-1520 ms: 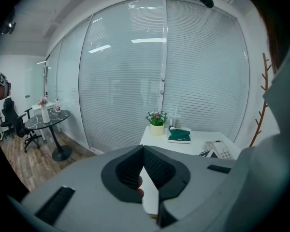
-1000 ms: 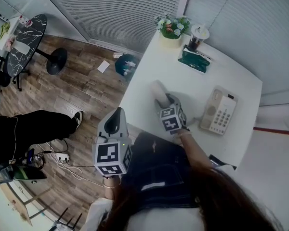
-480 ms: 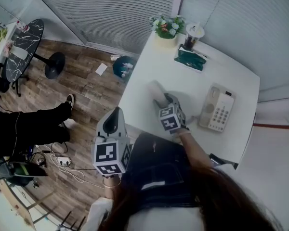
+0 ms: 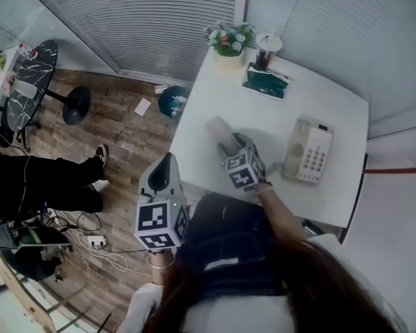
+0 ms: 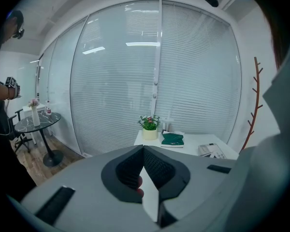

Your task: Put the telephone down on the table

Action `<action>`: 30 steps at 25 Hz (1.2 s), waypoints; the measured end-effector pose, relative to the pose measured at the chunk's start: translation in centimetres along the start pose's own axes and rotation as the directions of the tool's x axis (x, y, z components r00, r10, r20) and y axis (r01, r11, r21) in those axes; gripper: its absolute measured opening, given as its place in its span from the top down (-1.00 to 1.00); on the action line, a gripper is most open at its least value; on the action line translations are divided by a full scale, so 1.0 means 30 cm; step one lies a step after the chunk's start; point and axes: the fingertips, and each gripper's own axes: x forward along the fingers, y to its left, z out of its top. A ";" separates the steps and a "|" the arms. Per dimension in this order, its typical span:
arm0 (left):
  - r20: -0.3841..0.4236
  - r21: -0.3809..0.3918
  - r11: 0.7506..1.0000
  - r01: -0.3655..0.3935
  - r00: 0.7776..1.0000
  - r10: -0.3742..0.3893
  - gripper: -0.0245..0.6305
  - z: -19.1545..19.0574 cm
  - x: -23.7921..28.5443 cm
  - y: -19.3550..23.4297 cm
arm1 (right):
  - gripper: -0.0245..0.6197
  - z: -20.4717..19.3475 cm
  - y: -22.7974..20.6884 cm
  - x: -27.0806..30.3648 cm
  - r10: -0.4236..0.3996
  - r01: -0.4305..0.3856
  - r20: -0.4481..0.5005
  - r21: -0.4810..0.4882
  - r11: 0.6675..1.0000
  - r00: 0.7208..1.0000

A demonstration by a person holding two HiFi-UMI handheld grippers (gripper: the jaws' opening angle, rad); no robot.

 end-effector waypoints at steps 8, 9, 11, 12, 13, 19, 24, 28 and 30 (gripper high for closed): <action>0.016 0.005 1.000 0.026 1.000 -0.026 0.93 0.023 0.005 -0.009 | 0.16 0.019 -0.008 -0.030 -0.023 0.023 0.021 -0.011 1.000 1.000; 0.022 0.006 0.999 0.031 0.999 -0.031 0.93 0.031 0.010 -0.014 | 0.16 0.023 -0.011 -0.034 -0.026 0.027 0.025 -0.013 1.000 0.999; 0.033 0.011 0.999 0.045 0.998 -0.046 0.93 0.047 0.017 -0.027 | 0.17 0.032 -0.017 -0.043 -0.033 0.034 0.033 -0.017 0.999 0.999; 0.037 0.014 0.998 0.054 0.998 -0.054 0.93 0.053 0.020 -0.035 | 0.17 0.036 -0.020 -0.048 -0.036 0.037 0.037 -0.018 0.999 0.999; 0.041 0.018 0.998 0.061 0.997 -0.062 0.93 0.058 0.022 -0.042 | 0.17 0.040 -0.022 -0.054 -0.038 0.039 0.043 -0.019 0.999 0.998; 0.033 0.022 0.996 0.092 0.995 -0.092 0.93 0.049 0.044 -0.064 | 0.20 0.062 -0.042 -0.075 -0.056 0.057 0.077 -0.011 0.998 0.995; 0.036 0.027 0.994 0.109 0.993 -0.110 0.93 0.058 0.050 -0.075 | 0.23 0.060 -0.052 -0.093 -0.073 0.074 0.076 -0.016 0.997 0.994; 0.024 0.034 0.991 0.133 0.991 -0.134 0.93 0.059 0.065 -0.088 | 0.30 0.070 -0.064 -0.113 -0.093 0.094 0.086 -0.013 0.995 0.992; 0.015 0.037 0.989 0.145 0.989 -0.145 0.93 0.059 0.075 -0.098 | 0.35 0.076 -0.077 -0.124 -0.108 0.109 0.092 -0.014 0.994 0.990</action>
